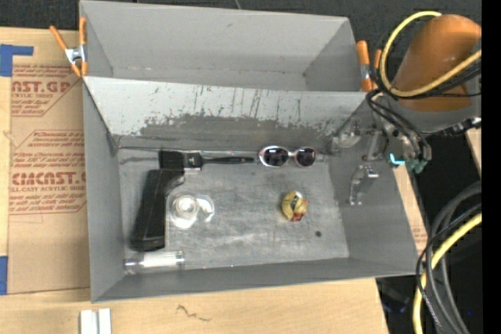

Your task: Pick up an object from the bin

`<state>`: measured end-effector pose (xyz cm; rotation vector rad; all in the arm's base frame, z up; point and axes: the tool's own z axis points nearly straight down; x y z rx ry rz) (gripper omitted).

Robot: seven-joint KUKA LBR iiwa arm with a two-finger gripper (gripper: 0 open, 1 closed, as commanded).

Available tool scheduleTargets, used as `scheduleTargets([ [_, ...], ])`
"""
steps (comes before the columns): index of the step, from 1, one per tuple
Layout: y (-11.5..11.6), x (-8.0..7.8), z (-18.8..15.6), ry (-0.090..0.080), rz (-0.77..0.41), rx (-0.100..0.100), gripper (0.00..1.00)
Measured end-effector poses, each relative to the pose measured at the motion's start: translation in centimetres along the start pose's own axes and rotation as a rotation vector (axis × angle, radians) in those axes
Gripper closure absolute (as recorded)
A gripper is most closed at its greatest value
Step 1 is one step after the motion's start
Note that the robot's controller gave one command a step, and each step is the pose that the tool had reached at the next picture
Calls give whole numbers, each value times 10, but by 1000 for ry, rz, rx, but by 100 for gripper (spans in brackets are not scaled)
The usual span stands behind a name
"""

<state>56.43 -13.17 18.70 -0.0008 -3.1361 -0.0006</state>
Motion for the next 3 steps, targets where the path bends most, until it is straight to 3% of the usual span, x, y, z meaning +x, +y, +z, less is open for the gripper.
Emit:
scheduleTargets([
  [1,0,-2,-4,-8,-1,1,0],
  [2,46,5,31,-12,0,3,0],
  [3,68,21,52,-4,-133,-5,0],
])
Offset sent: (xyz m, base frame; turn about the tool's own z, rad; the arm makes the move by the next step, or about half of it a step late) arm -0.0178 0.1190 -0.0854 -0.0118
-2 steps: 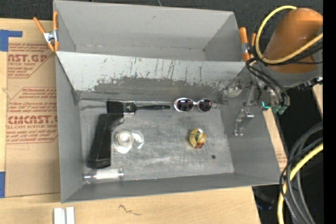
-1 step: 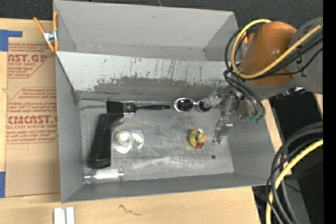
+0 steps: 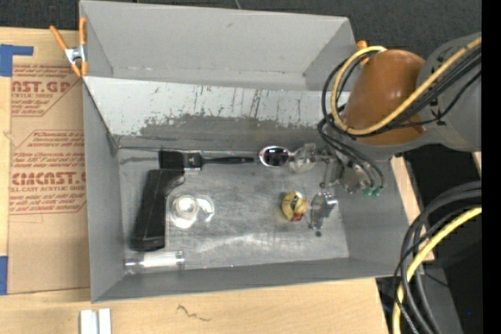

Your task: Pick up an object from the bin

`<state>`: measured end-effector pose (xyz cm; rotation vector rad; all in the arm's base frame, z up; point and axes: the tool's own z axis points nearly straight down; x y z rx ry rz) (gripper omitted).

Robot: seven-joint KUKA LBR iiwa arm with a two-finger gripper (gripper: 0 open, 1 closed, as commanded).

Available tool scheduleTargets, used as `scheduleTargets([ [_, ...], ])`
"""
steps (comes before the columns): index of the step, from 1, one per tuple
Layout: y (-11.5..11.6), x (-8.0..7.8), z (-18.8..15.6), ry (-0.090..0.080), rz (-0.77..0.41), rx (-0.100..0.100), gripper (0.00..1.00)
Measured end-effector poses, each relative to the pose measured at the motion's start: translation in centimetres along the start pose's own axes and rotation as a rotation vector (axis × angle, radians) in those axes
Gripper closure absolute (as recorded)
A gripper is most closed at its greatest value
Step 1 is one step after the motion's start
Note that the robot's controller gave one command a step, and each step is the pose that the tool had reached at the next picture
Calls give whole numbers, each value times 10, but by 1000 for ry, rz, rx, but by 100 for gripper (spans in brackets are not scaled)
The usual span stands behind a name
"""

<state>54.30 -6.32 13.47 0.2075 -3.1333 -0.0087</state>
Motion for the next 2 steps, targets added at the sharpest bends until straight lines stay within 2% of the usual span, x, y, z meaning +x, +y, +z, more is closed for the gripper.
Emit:
scheduleTargets([
  [1,12,4,62,-12,94,7,100],
  [2,12,4,62,-12,94,7,100],
])
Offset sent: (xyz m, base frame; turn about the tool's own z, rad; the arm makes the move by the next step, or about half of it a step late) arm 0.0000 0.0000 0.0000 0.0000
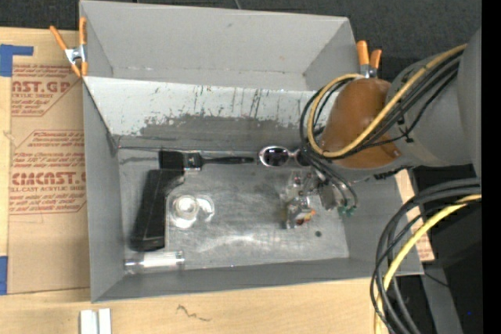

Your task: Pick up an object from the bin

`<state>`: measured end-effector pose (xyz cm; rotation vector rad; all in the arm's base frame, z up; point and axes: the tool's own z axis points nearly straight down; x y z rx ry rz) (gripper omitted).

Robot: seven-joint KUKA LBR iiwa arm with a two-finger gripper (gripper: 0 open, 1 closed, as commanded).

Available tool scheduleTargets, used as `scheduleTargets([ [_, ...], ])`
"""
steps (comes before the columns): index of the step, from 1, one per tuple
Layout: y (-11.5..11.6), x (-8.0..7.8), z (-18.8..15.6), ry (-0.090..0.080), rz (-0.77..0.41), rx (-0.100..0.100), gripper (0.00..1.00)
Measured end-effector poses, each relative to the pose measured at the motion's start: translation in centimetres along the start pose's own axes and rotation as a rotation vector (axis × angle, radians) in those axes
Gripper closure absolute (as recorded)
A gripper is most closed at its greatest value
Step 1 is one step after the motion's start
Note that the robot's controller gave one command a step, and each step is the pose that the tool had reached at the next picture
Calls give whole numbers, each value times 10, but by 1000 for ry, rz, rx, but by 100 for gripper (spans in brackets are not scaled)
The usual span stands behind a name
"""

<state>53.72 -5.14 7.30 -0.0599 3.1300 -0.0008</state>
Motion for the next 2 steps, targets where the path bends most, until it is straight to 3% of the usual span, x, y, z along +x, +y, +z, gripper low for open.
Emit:
scheduleTargets([
  [1,-7,9,-40,19,-21,-2,100],
  [2,-5,18,-102,15,-46,-1,100],
])
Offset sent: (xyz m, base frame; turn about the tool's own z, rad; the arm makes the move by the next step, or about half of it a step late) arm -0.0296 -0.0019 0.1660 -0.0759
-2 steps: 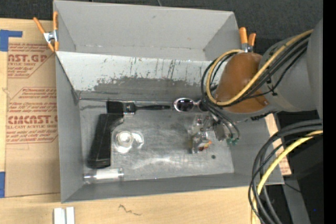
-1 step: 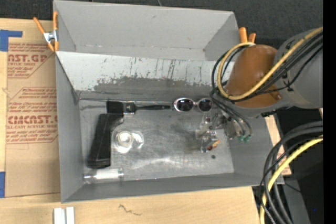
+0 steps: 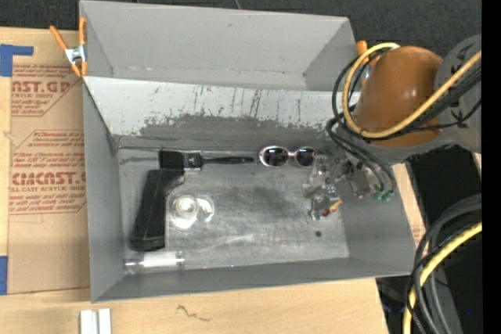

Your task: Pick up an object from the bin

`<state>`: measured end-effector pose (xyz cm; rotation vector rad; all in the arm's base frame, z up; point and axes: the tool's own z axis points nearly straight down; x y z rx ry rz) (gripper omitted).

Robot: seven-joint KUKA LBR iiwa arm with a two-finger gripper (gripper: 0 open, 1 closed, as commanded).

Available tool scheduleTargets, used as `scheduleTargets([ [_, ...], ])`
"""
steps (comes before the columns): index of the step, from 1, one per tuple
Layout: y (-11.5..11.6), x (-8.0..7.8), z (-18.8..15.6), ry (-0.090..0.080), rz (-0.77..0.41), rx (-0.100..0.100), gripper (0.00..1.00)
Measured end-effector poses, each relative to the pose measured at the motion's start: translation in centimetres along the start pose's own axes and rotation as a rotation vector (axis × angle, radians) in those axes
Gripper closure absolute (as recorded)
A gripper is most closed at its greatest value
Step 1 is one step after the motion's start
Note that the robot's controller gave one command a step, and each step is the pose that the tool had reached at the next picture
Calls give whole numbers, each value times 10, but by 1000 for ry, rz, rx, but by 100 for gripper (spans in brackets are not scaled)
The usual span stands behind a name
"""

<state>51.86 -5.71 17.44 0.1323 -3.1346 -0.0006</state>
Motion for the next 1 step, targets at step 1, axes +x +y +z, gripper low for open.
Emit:
scheduleTargets([
  [1,-16,16,-52,-3,-152,0,100],
])
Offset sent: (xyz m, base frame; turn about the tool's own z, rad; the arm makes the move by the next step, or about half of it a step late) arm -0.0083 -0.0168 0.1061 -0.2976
